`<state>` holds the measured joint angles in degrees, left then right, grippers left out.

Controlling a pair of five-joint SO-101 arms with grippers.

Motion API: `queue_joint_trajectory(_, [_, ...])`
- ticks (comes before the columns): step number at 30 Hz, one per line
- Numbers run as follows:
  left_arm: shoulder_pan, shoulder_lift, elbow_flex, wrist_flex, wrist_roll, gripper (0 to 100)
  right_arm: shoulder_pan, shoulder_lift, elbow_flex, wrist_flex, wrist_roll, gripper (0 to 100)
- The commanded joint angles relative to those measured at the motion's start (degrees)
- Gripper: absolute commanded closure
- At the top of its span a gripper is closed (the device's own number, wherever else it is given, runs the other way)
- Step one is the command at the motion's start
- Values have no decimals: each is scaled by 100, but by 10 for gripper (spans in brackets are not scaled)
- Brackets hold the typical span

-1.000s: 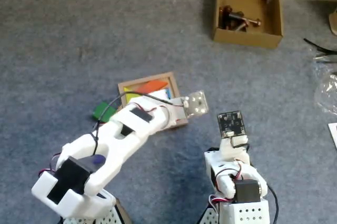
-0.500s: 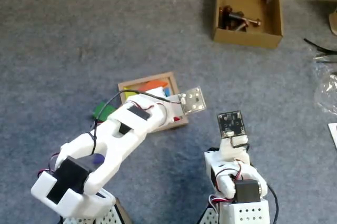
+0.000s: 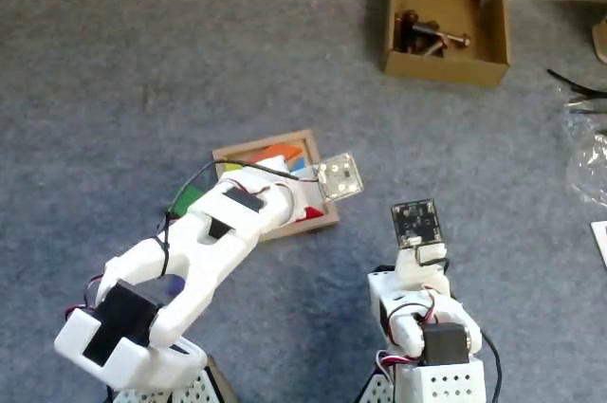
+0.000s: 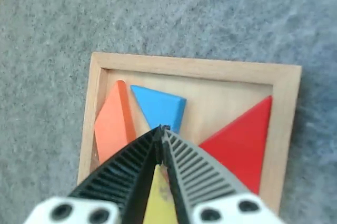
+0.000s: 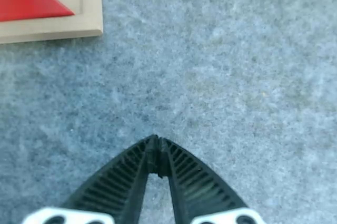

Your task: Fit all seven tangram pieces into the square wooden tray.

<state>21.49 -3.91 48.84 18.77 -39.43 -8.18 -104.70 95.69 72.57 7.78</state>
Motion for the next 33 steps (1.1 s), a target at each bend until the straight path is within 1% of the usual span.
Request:
queue_joint_trajectory(1, [-75, -31, -286, 35, 44, 995, -57, -48, 673, -101, -44, 993])
queue_joint_trajectory(4, [13, -48, -295, 18, 44, 993, -57, -48, 673, -101, -44, 993])
queue_joint_trajectory(9, [374, -40, -242, -70, 44, 994, -57, -48, 673, -101, -44, 993])
queue_joint_trajectory(13, [435, -31, -242, -176, 44, 994, -57, -48, 673, -101, -44, 993])
queue_joint_trajectory(16, [409, 101, -259, -308, 44, 994, -57, -48, 673, -101, -44, 993])
queue_joint_trajectory(20, [409, 734, -347, -677, 44, 995, -57, -48, 673, -101, -44, 993])
queue_joint_trajectory(27, [382, 892, -602, -571, 44, 995, -57, -48, 673, -101, -44, 993])
queue_joint_trajectory(33, [-13, 875, -602, -580, 44, 995, -57, -48, 673, -101, -44, 993])
